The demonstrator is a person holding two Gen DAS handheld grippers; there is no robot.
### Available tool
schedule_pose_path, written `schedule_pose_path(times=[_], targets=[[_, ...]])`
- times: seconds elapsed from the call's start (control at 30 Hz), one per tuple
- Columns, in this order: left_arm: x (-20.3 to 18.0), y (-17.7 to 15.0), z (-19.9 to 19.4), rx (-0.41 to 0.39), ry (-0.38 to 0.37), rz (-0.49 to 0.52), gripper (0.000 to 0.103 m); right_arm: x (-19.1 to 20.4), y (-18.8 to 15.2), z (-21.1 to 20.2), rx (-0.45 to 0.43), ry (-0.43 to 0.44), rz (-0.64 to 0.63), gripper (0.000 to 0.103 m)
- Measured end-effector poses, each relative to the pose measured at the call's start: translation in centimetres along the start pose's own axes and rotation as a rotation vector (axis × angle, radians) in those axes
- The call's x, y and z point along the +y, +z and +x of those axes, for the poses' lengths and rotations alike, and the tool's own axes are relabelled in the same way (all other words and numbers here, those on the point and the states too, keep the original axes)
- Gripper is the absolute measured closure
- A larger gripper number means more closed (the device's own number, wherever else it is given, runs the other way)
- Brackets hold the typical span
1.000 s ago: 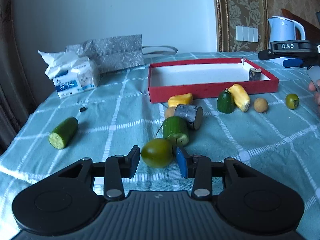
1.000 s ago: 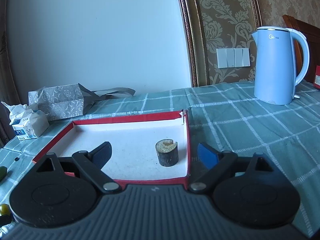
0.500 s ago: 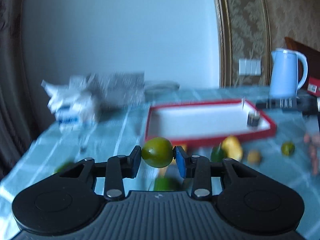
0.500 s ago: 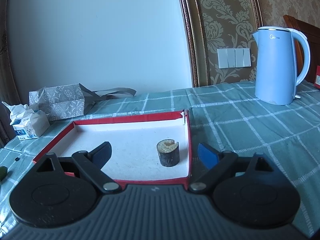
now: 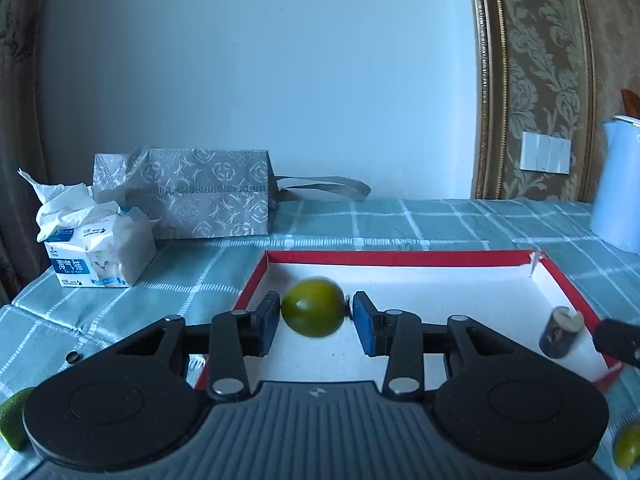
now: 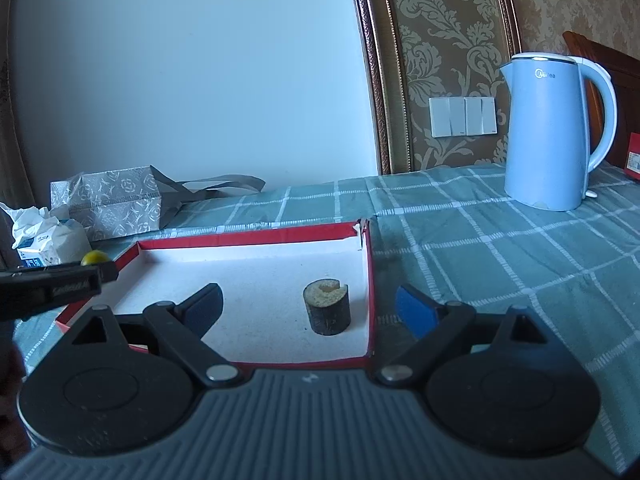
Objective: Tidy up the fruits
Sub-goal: 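Drop the green fruit into the tray with the left tool while the right tool approaches the brown fruit, then grasp the brown round fruit with the right tool while the left tool approaches the cucumber chunk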
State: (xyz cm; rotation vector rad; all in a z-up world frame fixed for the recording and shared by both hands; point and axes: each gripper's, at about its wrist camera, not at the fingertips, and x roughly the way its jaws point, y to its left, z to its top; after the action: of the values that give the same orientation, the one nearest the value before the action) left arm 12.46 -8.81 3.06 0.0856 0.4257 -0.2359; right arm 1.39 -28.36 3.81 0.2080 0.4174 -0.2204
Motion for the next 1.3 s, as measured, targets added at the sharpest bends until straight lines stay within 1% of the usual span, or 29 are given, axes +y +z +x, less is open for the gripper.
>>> schedule_pose_path(times=[0.03,0.1,0.13,0.17,0.23,0.3,0.33,0.4,0.43,0.47,0.5,0.53,0.6,0.63,0.7,0.73,0.77,0.87,0.93,1.0,1.03,1.07,1.13,1.2,1.23,1.3], targets=[[0.1,0.1,0.1,0.003,0.009,-0.009,0.060,0.0,0.0,0.0,0.000,0.001,-0.001,0.010],[0.6,0.1,-0.5,-0.005,0.017,-0.030,0.039,0.0,0.0,0.0,-0.001,-0.002,-0.004,0.009],[0.9,0.0,-1.1,-0.020,0.018,-0.044,0.036,0.0,0.0,0.0,-0.002,-0.002,-0.003,0.009],[1.3,0.0,-1.8,-0.037,0.020,-0.054,0.034,-0.1,0.1,-0.1,-0.005,-0.004,-0.002,0.008],[2.0,-0.2,-3.4,-0.049,0.025,-0.060,0.034,-0.5,0.3,-0.2,-0.012,-0.010,0.006,0.008],[3.1,-0.8,-5.4,-0.058,0.016,-0.063,0.033,-1.2,0.5,-0.5,-0.020,0.011,0.031,0.008],[3.6,-1.2,-6.5,-0.058,0.017,-0.063,0.032,-1.7,0.7,-0.8,-0.016,0.040,0.044,0.008],[5.1,-2.3,-8.8,-0.067,0.002,-0.089,0.027,-2.4,1.0,-1.0,0.036,0.142,0.049,0.008],[5.9,-3.0,-9.9,-0.074,-0.008,-0.102,0.026,-2.4,0.9,-1.3,0.056,0.195,0.032,0.008],[6.6,-3.7,-10.9,-0.079,-0.012,-0.106,0.025,-2.0,0.7,-1.9,0.056,0.235,-0.010,0.008],[7.3,-4.5,-11.8,-0.086,-0.014,-0.106,0.025,-1.3,0.3,-2.6,0.048,0.265,-0.090,0.008],[7.9,-5.2,-12.6,-0.093,-0.016,-0.112,0.025,-0.4,-0.3,-3.3,0.043,0.281,-0.189,0.008],[9.0,-6.6,-13.7,-0.100,-0.024,-0.130,0.025,1.1,-1.7,-4.0,0.039,0.273,-0.337,0.008],[9.4,-7.3,-14.1,-0.099,-0.024,-0.134,0.025,1.6,-2.3,-3.9,0.053,0.264,-0.380,0.010],[9.8,-8.2,-14.4,-0.089,-0.013,-0.116,0.025,2.0,-3.1,-3.2,0.106,0.274,-0.409,0.020],[10.0,-8.7,-14.6,-0.086,-0.012,-0.103,0.025,2.2,-3.5,-2.8,0.135,0.285,-0.413,0.030],[10.2,-9.1,-14.6,-0.082,-0.013,-0.102,0.025,2.6,-3.7,-2.5,0.155,0.292,-0.424,0.036],[10.9,-10.0,-14.9,-0.070,-0.021,-0.123,0.025,3.3,-4.4,-2.1,0.169,0.288,-0.466,0.036],[11.3,-10.1,-14.9,-0.069,-0.030,-0.142,0.025,3.4,-4.6,-1.8,0.182,0.303,-0.473,0.036],[11.4,-10.1,-14.8,-0.069,-0.029,-0.149,0.025,3.7,-4.7,-1.4,0.197,0.311,-0.488,0.046],[11.4,-10.2,-14.7,-0.061,-0.033,-0.150,0.025,3.8,-4.8,-1.1,0.210,0.322,-0.491,0.058],[11.3,-10.2,-14.6,-0.052,-0.035,-0.147,0.025,3.9,-4.8,-0.9,0.221,0.330,-0.488,0.067],[11.1,-10.3,-14.5,-0.049,-0.038,-0.136,0.025,4.1,-5.0,-0.5,0.227,0.328,-0.494,0.067],[11.0,-10.3,-14.4,-0.040,-0.050,-0.129,0.025,4.2,-5.0,-0.2,0.234,0.335,-0.491,0.070],[10.9,-10.4,-14.3,-0.035,-0.049,-0.124,0.025,4.2,-5.0,-0.1,0.238,0.341,-0.484,0.078],[10.8,-10.4,-14.2,-0.024,-0.061,-0.118,0.024,4.2,-4.9,0.0,0.245,0.342,-0.467,0.077]])
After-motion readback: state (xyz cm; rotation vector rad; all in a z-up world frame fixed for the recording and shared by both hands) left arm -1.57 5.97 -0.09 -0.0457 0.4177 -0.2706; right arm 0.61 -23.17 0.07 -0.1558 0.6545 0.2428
